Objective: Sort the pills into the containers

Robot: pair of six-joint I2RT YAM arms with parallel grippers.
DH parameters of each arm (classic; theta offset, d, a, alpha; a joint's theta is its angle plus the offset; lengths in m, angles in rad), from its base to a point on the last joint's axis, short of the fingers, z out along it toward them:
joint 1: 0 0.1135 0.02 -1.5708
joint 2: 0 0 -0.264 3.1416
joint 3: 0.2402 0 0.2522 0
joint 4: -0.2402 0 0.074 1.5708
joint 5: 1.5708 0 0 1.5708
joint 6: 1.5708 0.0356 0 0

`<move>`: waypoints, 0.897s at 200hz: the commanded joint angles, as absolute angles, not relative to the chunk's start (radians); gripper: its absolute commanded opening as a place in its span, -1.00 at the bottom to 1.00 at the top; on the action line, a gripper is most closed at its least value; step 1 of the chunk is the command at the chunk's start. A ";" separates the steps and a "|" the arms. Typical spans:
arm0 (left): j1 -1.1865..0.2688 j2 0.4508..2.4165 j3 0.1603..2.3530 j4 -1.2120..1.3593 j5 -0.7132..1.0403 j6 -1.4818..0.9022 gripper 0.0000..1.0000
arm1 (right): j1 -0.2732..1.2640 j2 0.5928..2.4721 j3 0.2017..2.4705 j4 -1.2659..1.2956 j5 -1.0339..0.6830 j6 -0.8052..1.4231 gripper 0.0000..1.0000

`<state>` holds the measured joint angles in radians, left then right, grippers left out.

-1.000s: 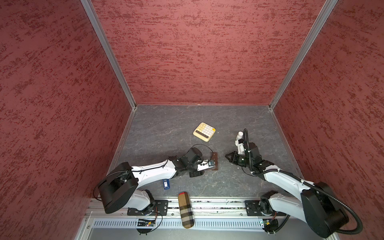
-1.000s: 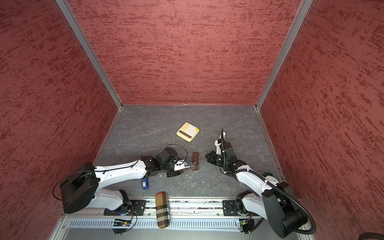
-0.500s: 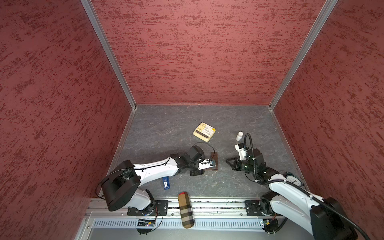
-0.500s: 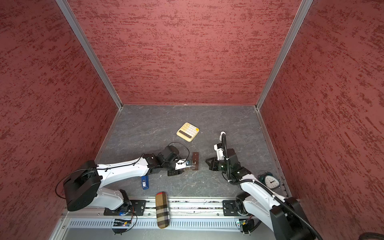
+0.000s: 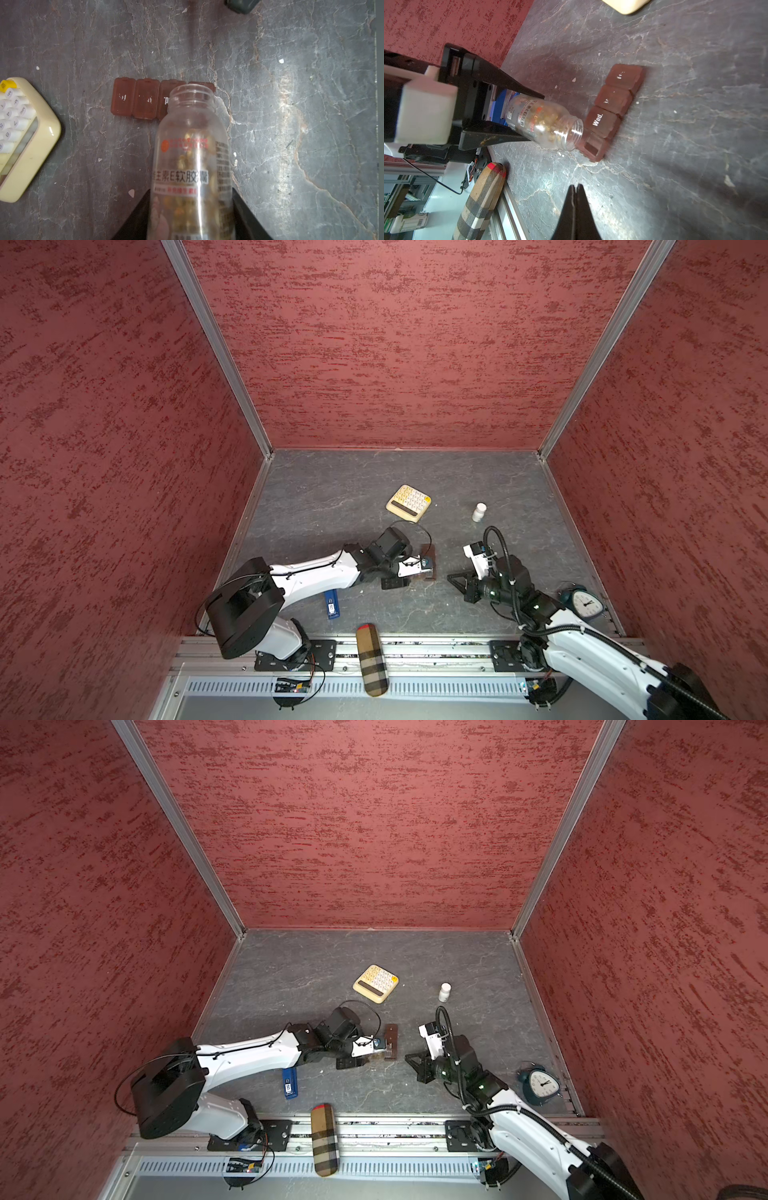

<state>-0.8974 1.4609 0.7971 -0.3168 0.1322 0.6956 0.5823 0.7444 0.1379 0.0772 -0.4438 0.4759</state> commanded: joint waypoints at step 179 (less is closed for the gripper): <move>-0.890 1.503 0.852 -0.343 0.162 0.715 -1.00 | 0.848 0.900 0.131 0.225 -0.154 0.392 -1.00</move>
